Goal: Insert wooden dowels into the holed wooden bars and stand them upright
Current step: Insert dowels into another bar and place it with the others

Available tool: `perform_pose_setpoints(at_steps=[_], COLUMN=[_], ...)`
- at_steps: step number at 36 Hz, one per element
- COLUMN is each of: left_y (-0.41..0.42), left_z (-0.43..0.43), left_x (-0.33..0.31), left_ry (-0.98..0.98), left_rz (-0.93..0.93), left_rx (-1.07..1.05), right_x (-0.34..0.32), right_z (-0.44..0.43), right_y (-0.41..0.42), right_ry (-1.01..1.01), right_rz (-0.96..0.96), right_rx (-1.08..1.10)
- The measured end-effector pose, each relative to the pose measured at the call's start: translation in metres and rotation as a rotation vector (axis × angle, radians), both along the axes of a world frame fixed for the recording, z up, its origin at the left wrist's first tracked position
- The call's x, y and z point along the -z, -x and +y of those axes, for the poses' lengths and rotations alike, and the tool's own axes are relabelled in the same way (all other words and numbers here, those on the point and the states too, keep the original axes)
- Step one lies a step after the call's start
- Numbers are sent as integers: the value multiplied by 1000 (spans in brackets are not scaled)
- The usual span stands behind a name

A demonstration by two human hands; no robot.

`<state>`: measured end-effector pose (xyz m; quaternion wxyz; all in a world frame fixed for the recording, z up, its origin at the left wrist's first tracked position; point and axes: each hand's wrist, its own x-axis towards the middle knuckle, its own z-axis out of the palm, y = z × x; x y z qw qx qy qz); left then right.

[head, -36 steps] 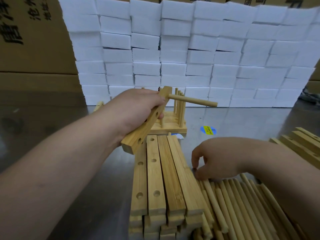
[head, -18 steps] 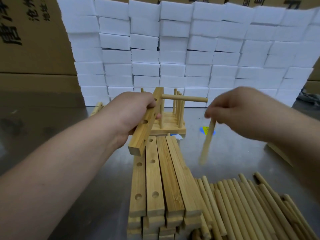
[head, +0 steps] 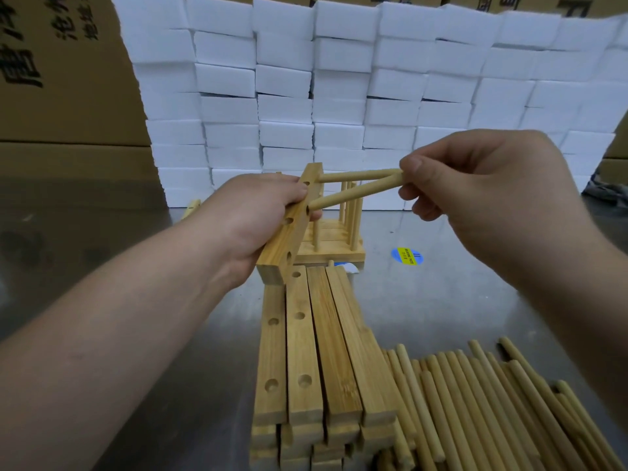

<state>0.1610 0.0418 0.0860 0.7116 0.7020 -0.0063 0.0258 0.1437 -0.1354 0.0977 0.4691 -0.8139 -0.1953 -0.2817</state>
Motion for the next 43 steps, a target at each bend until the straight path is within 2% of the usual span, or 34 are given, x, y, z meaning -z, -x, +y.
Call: perform_pose_setpoints(at_steps=[5, 15, 25, 31, 37, 43], left_y=[1, 4, 8, 10, 12, 17], left_z=[0, -2, -5, -5, -7, -11], left_x=[-2, -4, -2, -2, -1, -1], left_ry=[-5, 8, -19, -29, -38, -23], left_rz=[-24, -30, -59, -73, -93, -131], left_rx=[-19, -49, -5, 5, -16, 25], right_x=[2, 12, 18, 18, 22, 26], right_z=[1, 4, 7, 1, 5, 8], right_y=[0, -2, -3, -8, -5, -4], right_ry=[29, 270, 378, 451, 497, 374], right_rz=[26, 67, -44, -39, -155, -73], right_rx=[-26, -61, -76, -53, 6, -45])
